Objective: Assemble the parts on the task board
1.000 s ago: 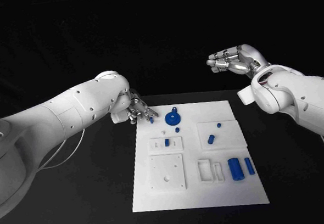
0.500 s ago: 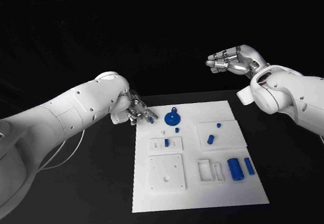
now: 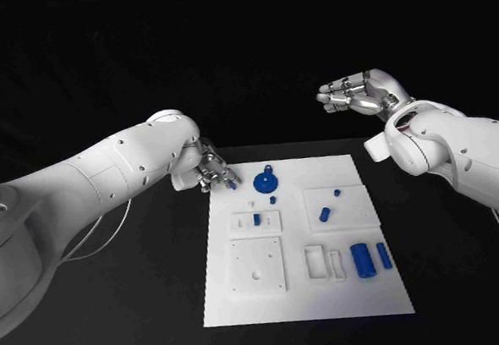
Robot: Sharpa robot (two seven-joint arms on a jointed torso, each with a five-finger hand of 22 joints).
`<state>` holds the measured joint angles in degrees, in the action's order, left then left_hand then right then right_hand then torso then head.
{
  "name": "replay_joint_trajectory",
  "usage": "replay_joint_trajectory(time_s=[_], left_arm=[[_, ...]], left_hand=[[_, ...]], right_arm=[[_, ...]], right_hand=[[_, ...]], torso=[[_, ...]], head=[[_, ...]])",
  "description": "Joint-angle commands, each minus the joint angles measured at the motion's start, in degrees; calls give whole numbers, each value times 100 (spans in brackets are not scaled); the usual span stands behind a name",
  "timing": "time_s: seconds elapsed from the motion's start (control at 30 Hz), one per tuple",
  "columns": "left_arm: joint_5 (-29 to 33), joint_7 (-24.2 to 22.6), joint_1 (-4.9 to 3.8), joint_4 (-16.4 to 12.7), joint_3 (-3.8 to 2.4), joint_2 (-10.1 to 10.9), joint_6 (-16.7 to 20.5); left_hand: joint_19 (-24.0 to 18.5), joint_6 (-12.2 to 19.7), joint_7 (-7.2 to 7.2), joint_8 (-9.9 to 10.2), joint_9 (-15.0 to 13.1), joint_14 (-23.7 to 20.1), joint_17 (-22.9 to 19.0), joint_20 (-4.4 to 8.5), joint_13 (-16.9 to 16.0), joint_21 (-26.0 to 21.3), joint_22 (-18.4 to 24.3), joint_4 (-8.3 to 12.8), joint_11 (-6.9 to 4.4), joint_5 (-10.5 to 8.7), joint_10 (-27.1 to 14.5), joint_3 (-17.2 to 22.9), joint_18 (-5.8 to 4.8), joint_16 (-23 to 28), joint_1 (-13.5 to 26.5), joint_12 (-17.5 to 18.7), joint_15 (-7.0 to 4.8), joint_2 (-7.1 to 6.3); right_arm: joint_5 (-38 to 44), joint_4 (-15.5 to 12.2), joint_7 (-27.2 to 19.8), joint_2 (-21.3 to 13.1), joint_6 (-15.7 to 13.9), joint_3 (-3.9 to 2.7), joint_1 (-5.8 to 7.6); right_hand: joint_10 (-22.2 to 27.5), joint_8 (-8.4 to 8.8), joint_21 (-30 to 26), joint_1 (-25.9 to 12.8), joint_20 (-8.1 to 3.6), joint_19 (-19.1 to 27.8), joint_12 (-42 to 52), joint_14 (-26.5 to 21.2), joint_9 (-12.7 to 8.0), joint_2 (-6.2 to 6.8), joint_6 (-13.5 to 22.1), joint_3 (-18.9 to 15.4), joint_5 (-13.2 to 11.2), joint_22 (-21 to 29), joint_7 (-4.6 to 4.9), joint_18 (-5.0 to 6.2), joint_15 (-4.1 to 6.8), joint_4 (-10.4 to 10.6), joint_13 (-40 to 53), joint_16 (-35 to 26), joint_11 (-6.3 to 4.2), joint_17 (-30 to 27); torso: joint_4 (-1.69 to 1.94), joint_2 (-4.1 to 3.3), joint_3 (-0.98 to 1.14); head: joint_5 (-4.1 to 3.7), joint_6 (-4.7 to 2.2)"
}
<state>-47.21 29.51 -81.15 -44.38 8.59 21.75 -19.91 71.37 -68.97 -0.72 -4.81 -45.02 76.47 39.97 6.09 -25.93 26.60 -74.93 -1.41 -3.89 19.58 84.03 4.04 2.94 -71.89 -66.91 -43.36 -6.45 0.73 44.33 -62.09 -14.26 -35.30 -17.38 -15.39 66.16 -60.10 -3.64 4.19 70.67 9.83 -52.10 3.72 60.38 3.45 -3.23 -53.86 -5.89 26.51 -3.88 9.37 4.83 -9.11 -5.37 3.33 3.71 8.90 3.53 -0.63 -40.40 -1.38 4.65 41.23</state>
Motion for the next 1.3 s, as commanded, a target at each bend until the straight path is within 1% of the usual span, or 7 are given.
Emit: replay_joint_trajectory(time_s=[0.03,0.33,0.7,0.97,1.07,1.1,1.3], left_arm=[[84,-34,19,0,7,-14,-52],[205,-162,27,-54,7,4,-113],[462,-182,30,-193,5,78,50],[792,-52,-3,-863,0,457,538],[836,4,-22,-1218,2,643,695],[842,32,-28,-1375,5,725,763],[694,148,-47,-2243,33,1164,1130]], left_hand=[[-6,70,2,43,14,12,-19,39,-5,6,-110,116,-47,204,151,82,-78,-5,-93,-7,-23,141],[-20,131,54,14,5,19,-35,18,6,51,-115,566,-19,800,158,530,-41,-9,-141,-3,-6,257],[-19,102,68,-36,-100,93,-6,5,89,154,-114,975,-24,1063,212,868,4,-31,62,-31,-1,342],[73,-75,22,-96,-142,322,181,-5,498,262,-112,1259,-81,1712,265,1118,67,-91,284,-225,-26,249],[72,-102,25,-76,-100,354,212,-21,701,288,-111,1368,-88,1333,264,1391,101,-76,317,-303,-26,220],[69,-138,13,-92,-90,367,224,-27,846,319,-107,1294,-88,1292,265,1828,122,-60,461,-367,-36,52],[78,-148,13,-113,-106,393,267,-31,941,342,-110,1241,-95,1327,264,1801,117,-68,395,-414,-27,13]], right_arm=[[20,3,-21,7,84,-4,1],[21,15,-11,15,122,-4,-2],[27,30,-6,23,162,-3,-10],[30,51,2,6,175,-3,-17],[31,58,6,-8,174,-3,-20],[31,60,7,-15,174,-3,-22],[32,78,12,-55,171,-2,-42]], right_hand=[[41,28,12,18,-18,38,-28,-43,-8,0,52,26,0,8,2,77,-15,1,-1,-18,17,-9],[46,29,12,9,-17,41,-28,-45,-10,1,72,37,21,8,5,77,-16,-3,-1,-17,19,-8],[53,30,11,3,-15,46,-28,-51,-10,4,87,45,31,8,8,78,-18,-10,-1,-17,21,-8],[55,30,10,-3,-13,51,-29,-54,-11,5,91,47,34,8,7,78,-18,-11,-1,-18,21,-9],[55,30,10,-3,-13,51,-29,-54,-11,5,91,47,34,8,7,78,-18,-11,-1,-18,21,-9],[55,30,10,-3,-13,51,-29,-54,-11,5,91,47,34,8,7,78,-18,-11,-1,-18,21,-9],[55,30,10,-3,-13,51,-29,-54,-11,5,91,47,34,8,7,78,-18,-11,-1,-18,21,-9]], torso=[[2,-3,-4],[9,1,-4],[8,3,2],[20,30,16],[37,43,19],[45,52,22],[74,94,27]], head=[[1,5],[18,19],[56,17],[69,35],[48,46],[50,44],[30,73]])
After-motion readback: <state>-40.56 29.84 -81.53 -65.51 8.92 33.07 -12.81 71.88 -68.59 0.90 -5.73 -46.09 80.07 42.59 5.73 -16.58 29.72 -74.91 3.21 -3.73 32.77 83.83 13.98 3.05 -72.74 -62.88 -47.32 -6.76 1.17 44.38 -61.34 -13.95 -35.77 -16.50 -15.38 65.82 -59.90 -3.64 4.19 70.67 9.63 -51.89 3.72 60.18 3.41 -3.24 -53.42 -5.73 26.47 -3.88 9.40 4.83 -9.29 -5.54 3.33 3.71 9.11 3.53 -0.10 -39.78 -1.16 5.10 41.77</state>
